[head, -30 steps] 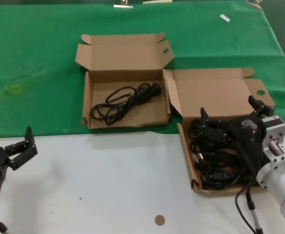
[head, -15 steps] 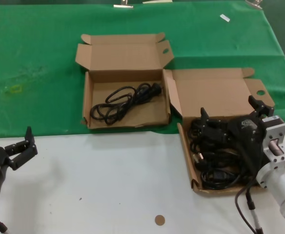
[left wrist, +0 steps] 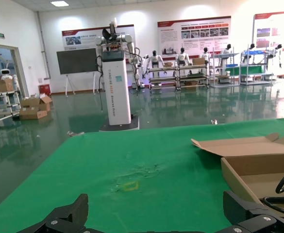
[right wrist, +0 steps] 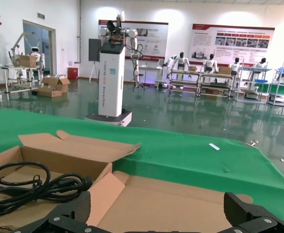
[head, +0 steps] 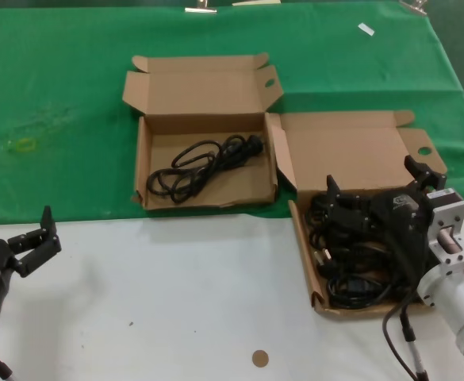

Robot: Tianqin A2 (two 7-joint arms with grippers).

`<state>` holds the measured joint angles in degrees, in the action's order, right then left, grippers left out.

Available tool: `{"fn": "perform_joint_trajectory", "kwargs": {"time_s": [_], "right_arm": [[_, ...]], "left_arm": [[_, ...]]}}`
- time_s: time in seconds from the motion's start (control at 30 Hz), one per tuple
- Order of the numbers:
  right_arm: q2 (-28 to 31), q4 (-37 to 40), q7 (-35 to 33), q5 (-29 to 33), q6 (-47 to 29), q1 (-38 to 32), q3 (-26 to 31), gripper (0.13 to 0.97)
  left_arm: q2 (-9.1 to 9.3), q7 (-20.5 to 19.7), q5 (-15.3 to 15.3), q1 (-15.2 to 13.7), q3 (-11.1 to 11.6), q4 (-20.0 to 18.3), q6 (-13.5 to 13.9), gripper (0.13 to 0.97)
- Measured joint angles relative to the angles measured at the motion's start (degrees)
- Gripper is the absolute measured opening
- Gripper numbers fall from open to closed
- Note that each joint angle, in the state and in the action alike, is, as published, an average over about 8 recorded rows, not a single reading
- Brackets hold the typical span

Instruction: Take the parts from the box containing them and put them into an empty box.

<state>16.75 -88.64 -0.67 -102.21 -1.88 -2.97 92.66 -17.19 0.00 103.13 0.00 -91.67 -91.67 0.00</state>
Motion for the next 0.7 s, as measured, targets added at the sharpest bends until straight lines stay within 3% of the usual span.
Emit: {"fn": "perform_joint_trajectory", "kwargs": {"time_s": [0.7], "right_arm": [[0.0, 0.0, 0.0, 0.0, 0.0, 0.0, 0.0, 0.966]], "left_arm": [[0.0, 0.0, 0.0, 0.0, 0.0, 0.0, 0.0, 0.966]]}}
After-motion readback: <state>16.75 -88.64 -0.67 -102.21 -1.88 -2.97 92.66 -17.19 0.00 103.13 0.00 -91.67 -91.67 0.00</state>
